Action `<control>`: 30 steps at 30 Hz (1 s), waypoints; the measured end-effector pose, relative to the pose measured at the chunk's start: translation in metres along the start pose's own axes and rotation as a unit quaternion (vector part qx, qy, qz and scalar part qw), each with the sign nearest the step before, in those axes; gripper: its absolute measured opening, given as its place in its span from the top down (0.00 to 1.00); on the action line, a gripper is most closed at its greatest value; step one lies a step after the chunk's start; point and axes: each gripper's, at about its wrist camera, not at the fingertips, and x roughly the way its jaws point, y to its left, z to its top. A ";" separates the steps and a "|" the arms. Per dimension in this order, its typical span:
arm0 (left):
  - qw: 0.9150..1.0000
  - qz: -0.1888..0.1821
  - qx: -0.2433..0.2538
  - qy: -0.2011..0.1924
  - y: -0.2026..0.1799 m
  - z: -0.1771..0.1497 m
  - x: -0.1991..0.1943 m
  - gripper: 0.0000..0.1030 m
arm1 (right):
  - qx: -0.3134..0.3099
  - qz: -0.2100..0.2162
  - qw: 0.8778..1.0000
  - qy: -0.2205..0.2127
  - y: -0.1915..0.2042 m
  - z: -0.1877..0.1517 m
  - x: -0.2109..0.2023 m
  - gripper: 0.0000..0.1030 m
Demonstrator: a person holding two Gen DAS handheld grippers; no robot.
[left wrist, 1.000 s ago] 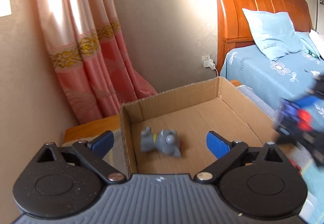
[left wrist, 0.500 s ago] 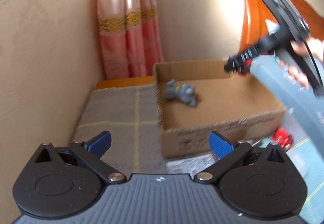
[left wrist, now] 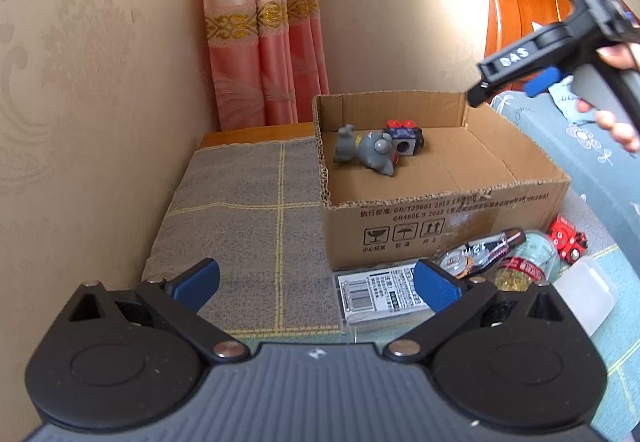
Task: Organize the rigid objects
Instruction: 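Carry dog and toy car into cardboard box and open both tools, then move right tool to white plastic container while left tool approaches clear plastic jar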
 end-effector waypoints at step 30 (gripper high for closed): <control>0.998 -0.040 0.028 0.027 -0.037 -0.024 -0.010 0.01 | -0.058 -0.020 0.997 0.039 0.059 -0.187 -0.057 0.00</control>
